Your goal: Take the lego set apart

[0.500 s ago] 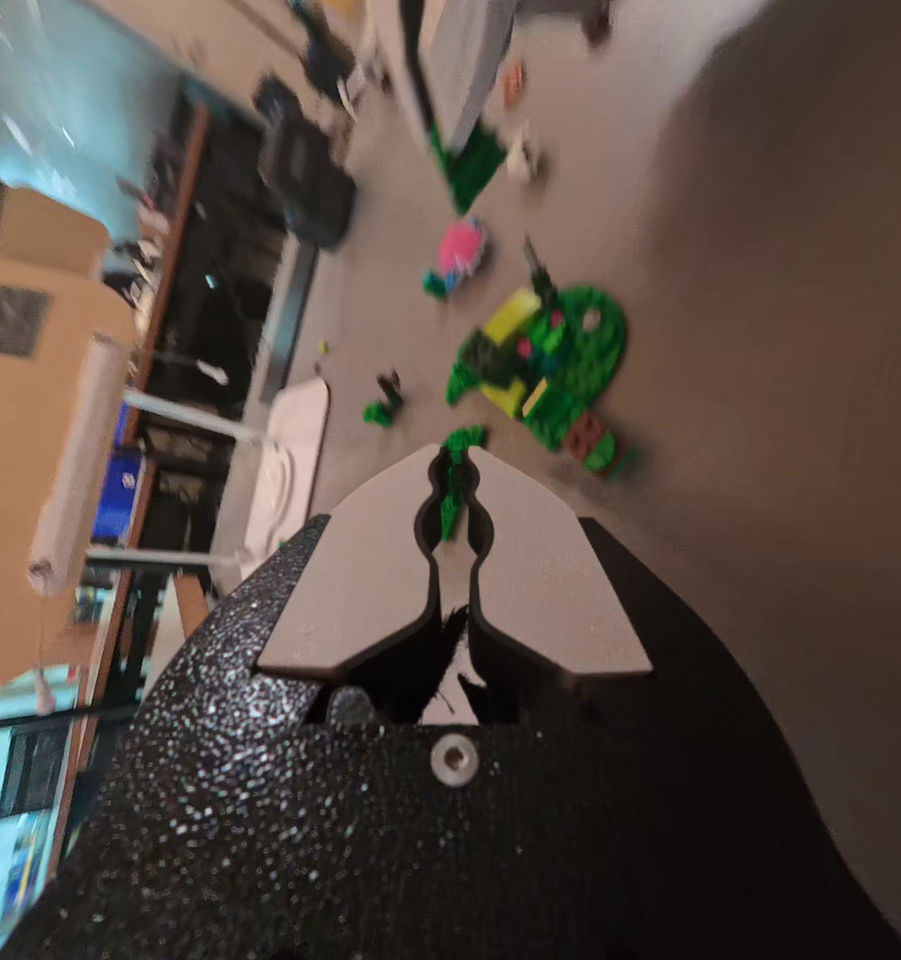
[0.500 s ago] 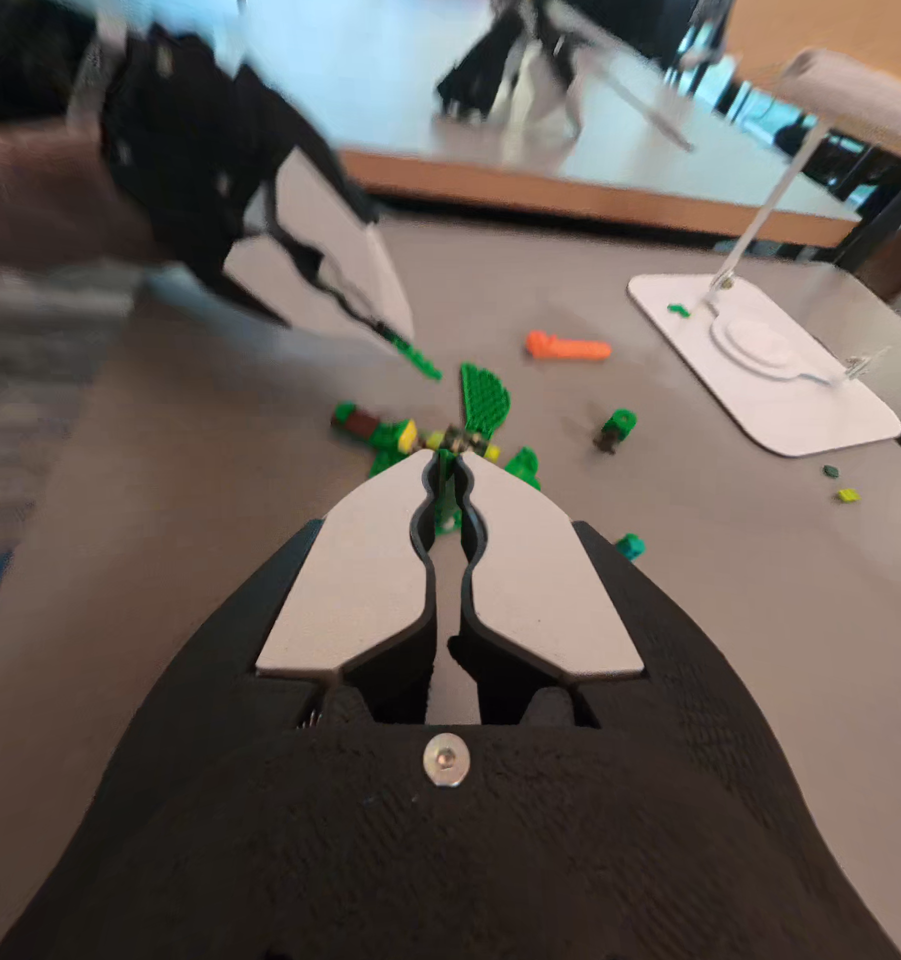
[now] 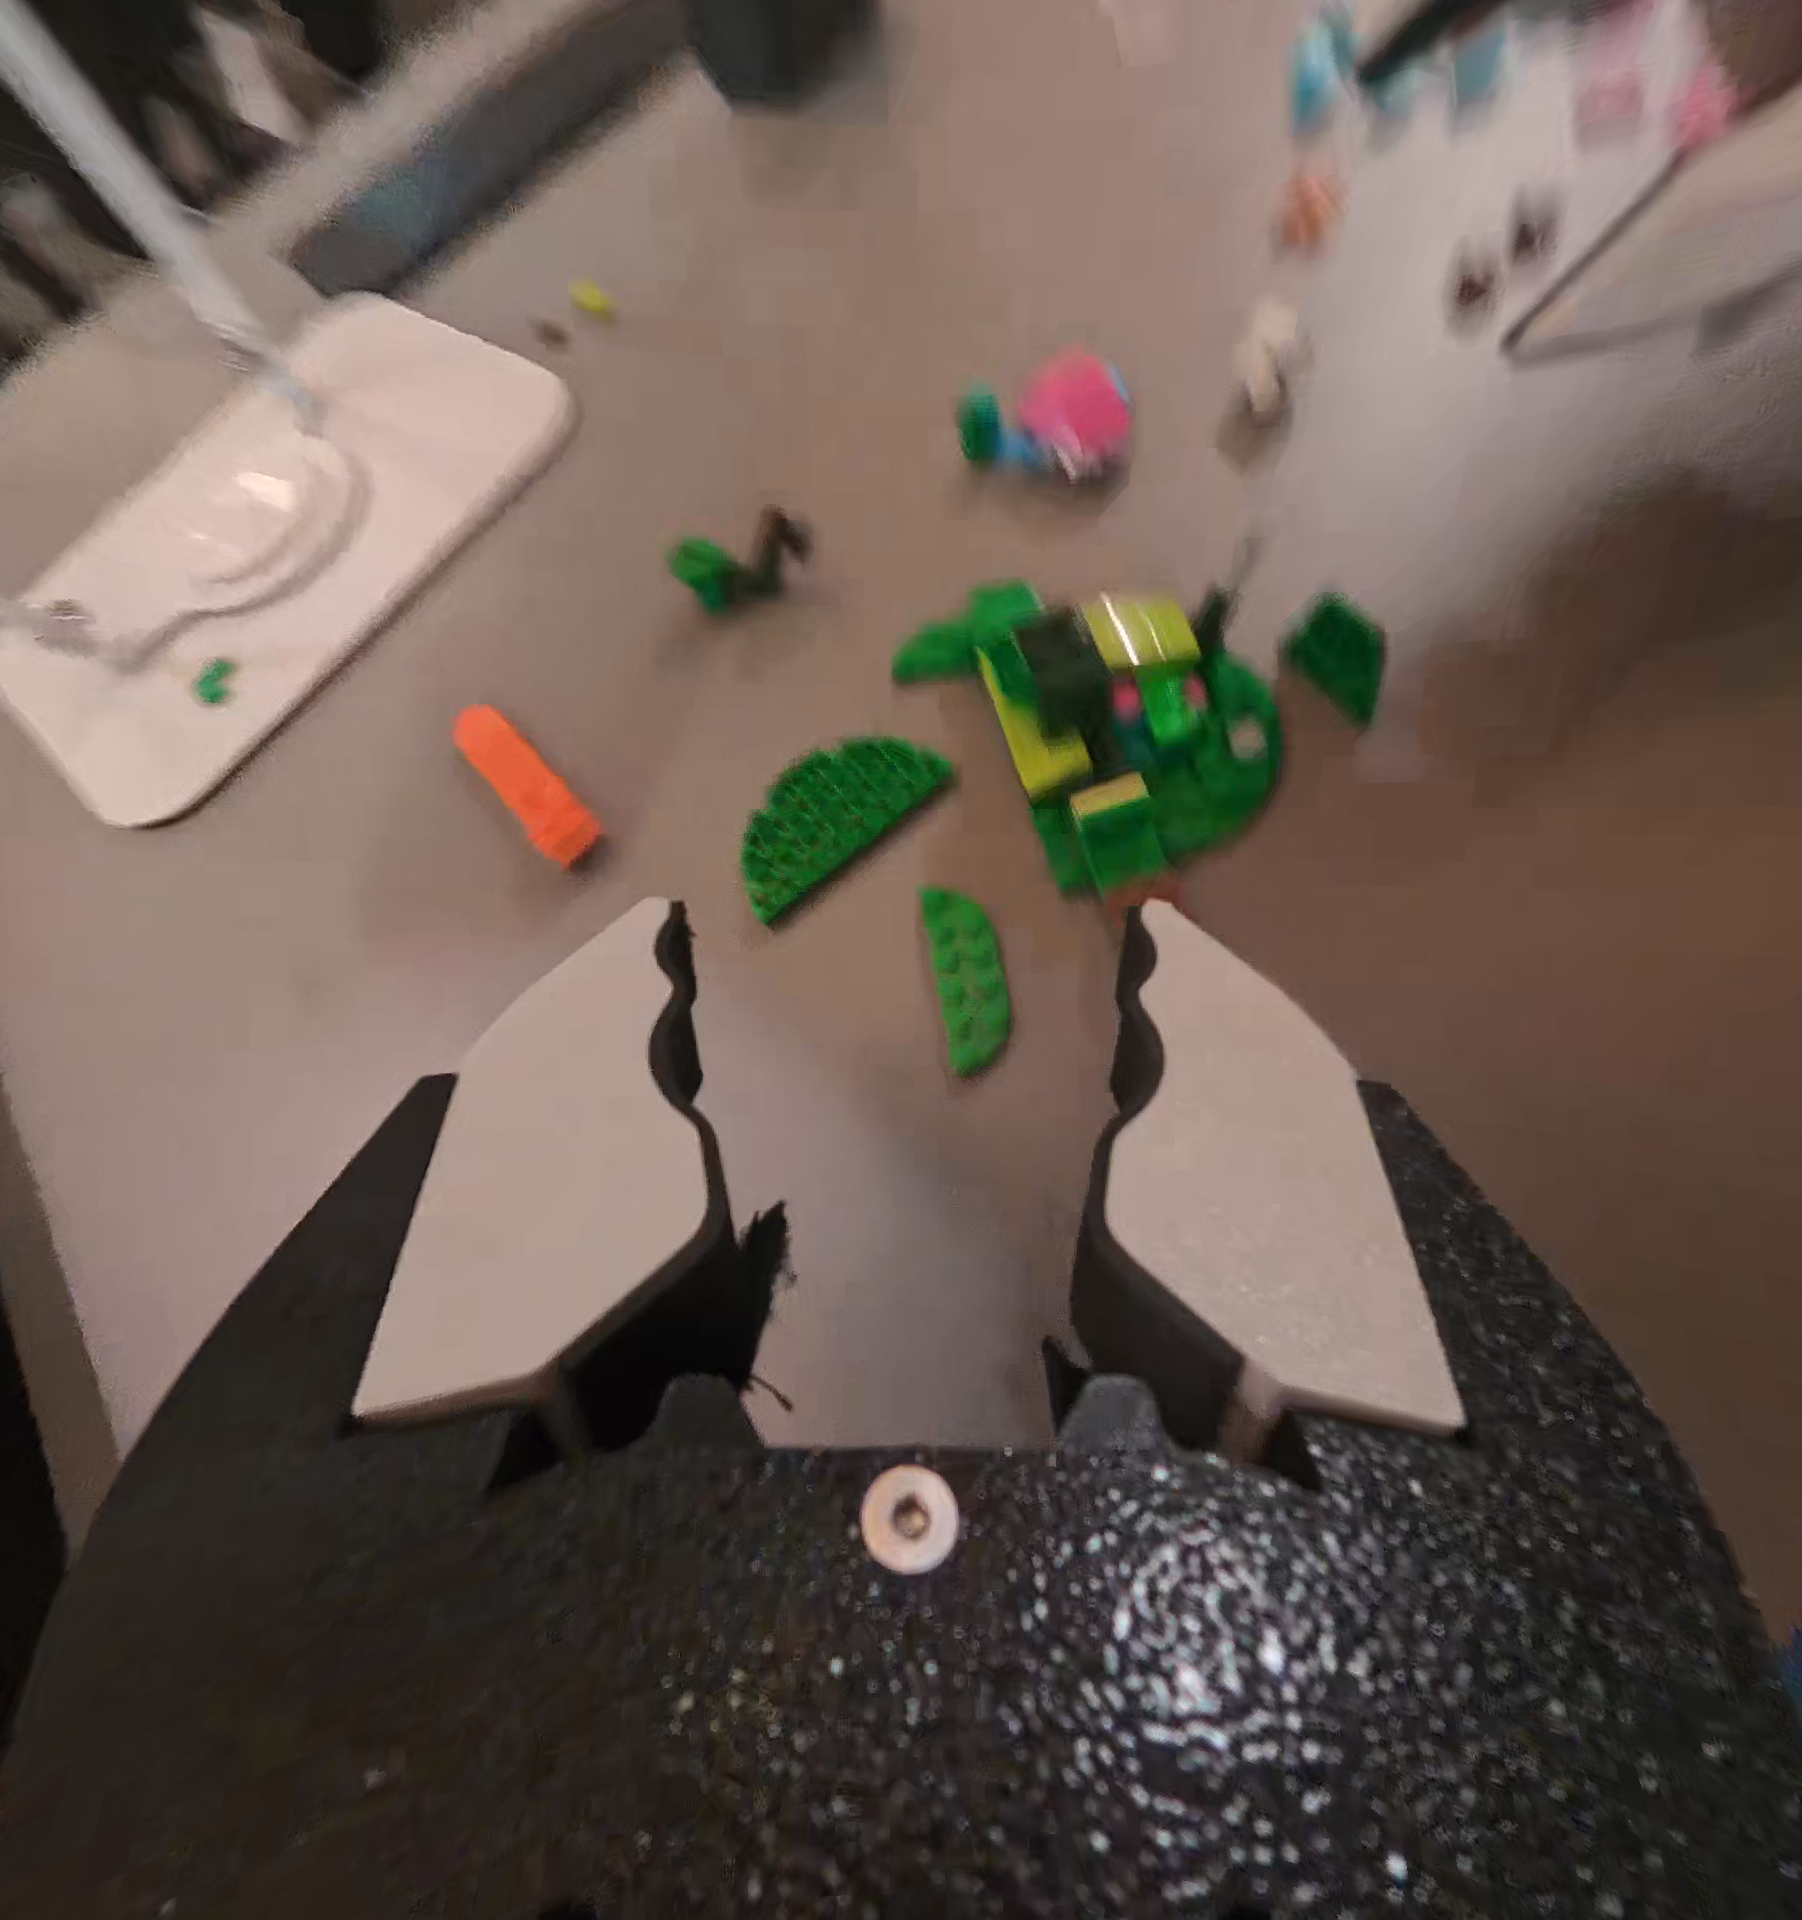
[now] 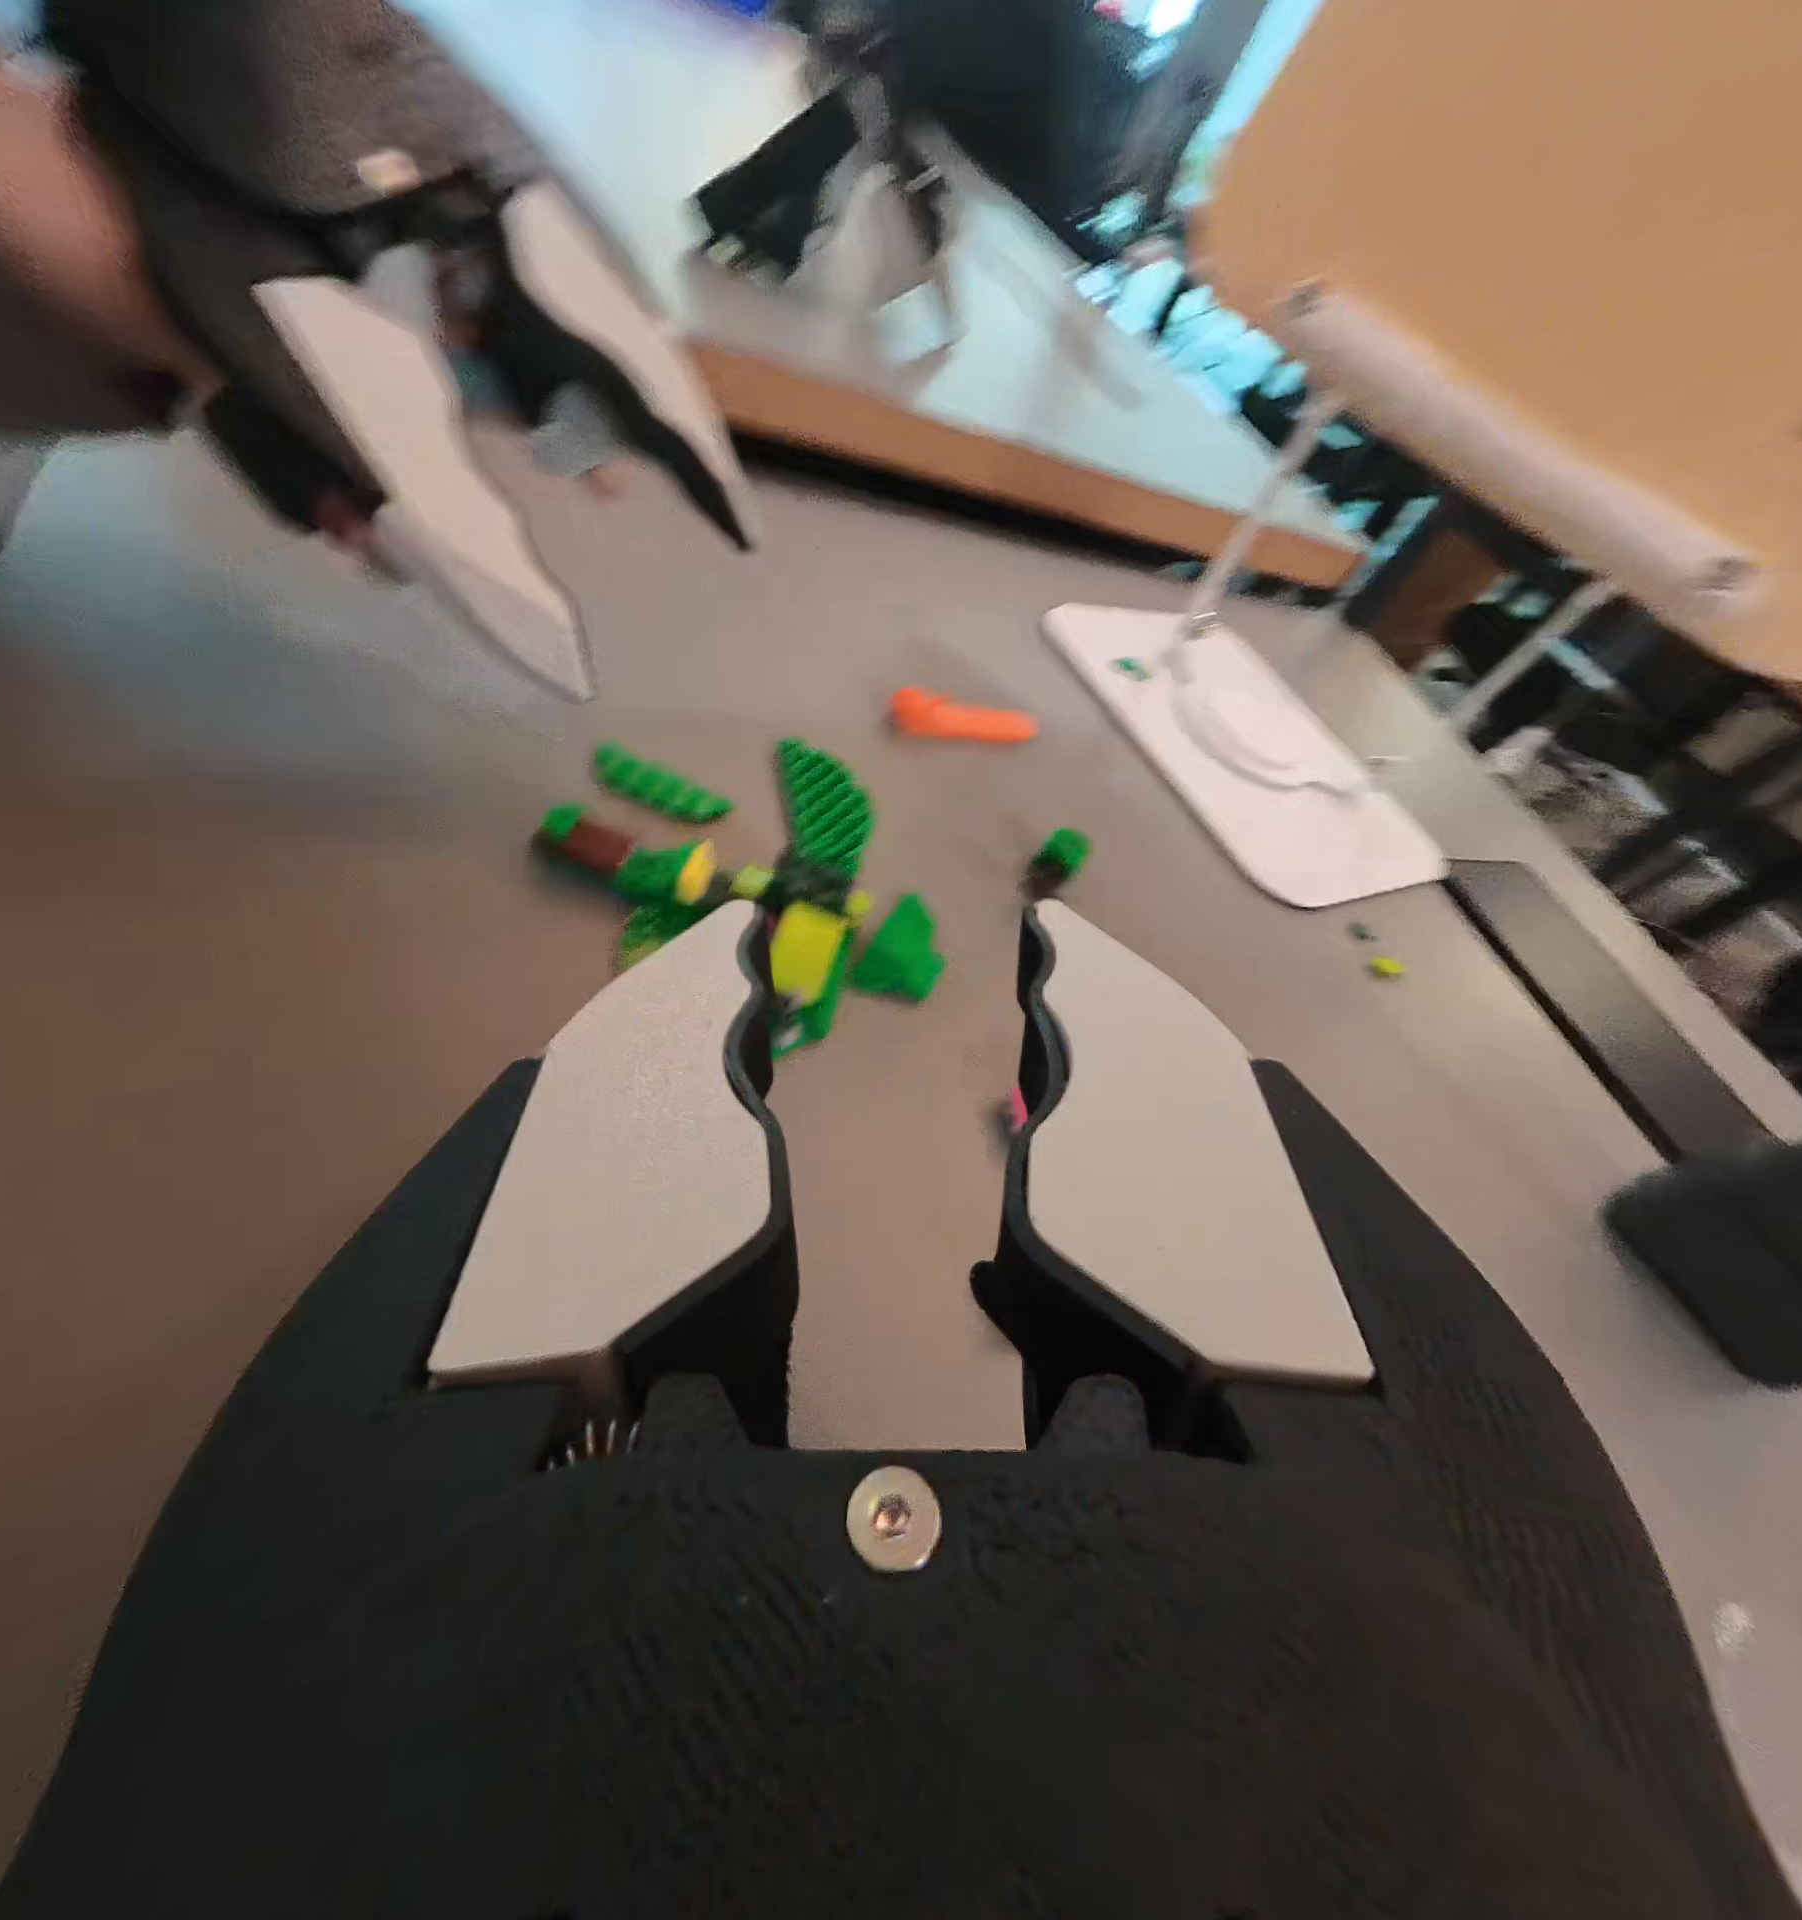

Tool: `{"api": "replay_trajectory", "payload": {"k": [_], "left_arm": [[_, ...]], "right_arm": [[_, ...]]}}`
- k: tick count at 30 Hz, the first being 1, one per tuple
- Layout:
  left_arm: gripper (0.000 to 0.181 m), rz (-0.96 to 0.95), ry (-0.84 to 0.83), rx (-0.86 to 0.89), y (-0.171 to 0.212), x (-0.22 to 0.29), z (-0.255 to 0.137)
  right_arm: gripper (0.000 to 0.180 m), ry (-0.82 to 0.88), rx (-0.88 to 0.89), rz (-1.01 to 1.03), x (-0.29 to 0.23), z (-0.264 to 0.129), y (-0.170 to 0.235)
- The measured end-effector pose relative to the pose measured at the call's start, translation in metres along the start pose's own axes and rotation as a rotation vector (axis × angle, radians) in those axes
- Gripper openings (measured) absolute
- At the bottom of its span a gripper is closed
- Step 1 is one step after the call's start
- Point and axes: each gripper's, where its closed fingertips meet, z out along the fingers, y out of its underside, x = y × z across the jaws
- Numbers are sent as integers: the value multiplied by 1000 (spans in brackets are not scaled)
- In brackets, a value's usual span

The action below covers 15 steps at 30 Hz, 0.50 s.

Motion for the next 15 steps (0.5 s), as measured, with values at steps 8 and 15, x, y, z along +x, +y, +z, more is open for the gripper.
{"api": "replay_trajectory", "payload": {"k": [8, 15], "left_arm": [[43, -458, -783, 532, -6, -83, -61], [5, -204, -912, 630, -20, -62, -75]], "right_arm": [[21, 341, 289, 83, 40, 19, -46], [2, 362, 405, 165, 30, 3, -31]]}}
